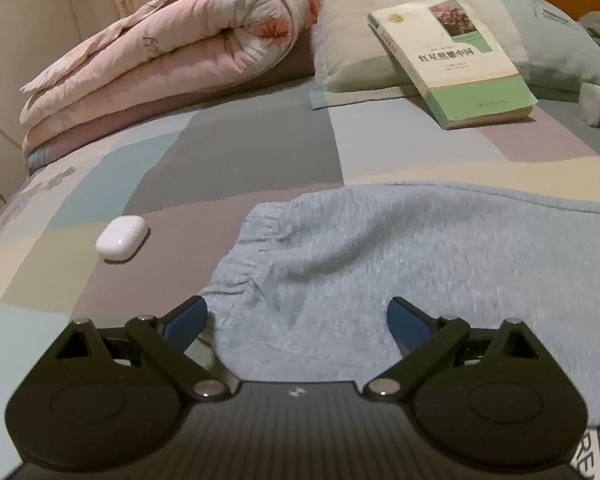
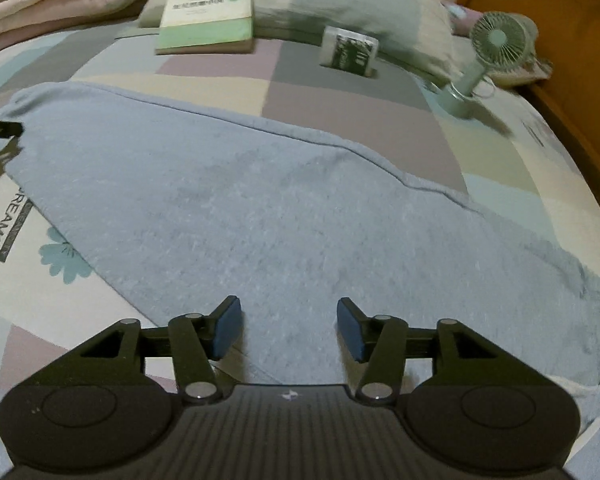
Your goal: Fold clothes
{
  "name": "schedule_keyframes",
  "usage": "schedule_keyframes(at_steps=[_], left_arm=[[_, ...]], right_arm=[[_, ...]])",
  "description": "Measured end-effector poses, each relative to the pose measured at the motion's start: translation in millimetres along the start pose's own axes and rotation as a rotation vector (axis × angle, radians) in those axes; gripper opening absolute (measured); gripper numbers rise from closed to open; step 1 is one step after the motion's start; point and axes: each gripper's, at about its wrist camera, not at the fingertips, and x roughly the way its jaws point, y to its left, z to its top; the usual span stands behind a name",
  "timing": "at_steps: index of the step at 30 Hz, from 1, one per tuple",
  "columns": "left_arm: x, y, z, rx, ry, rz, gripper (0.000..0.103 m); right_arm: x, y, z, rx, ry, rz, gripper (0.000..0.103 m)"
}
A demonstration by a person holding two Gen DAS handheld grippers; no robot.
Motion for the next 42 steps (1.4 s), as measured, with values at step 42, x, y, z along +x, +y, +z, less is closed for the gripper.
schedule_keyframes(at_steps=[42], left_arm=[[-62.9, 102.1, -0.4, -0.231, -0.172, -0.232, 0.096]], right_arm=[[148.7, 301.8, 268.5, -0.688, -0.208, 0.539, 0.058]])
